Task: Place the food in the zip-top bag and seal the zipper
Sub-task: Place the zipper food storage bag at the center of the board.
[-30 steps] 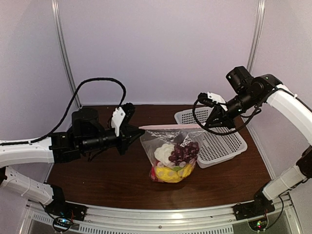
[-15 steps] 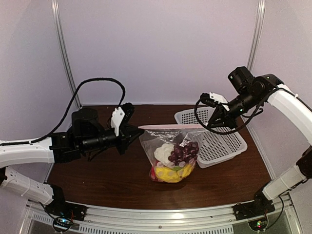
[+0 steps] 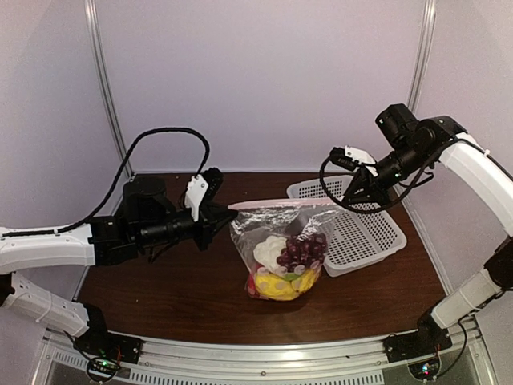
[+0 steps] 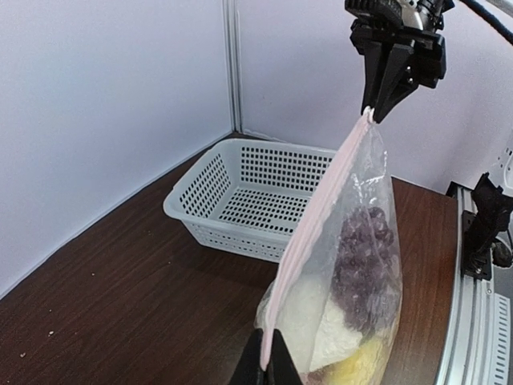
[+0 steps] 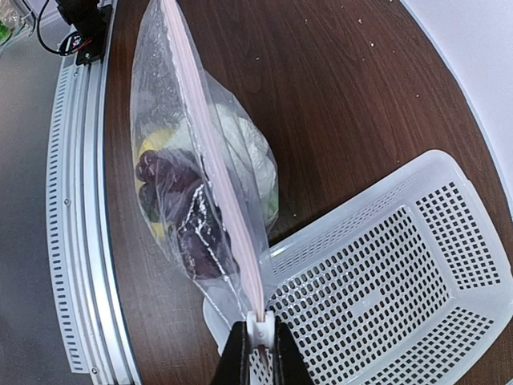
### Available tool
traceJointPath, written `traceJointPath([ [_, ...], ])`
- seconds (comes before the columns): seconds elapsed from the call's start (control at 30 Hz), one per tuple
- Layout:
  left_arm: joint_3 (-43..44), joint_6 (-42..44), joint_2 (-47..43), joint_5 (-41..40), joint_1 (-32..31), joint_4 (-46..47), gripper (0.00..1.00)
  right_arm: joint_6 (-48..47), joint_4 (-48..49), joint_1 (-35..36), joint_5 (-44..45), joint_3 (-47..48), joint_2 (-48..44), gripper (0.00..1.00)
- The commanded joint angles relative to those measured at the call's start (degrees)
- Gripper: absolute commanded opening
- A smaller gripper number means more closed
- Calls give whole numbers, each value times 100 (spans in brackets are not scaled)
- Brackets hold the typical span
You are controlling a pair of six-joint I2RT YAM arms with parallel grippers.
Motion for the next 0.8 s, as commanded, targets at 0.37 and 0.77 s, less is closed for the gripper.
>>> traceJointPath([
  [0.37, 1422, 344, 807, 1007, 1748, 313, 0, 480, 258, 435, -96, 3246, 2109, 0],
  [0.77, -354, -151, -558, 2073, 1733, -546, 38, 33, 1166, 1131, -80, -101, 552, 37],
])
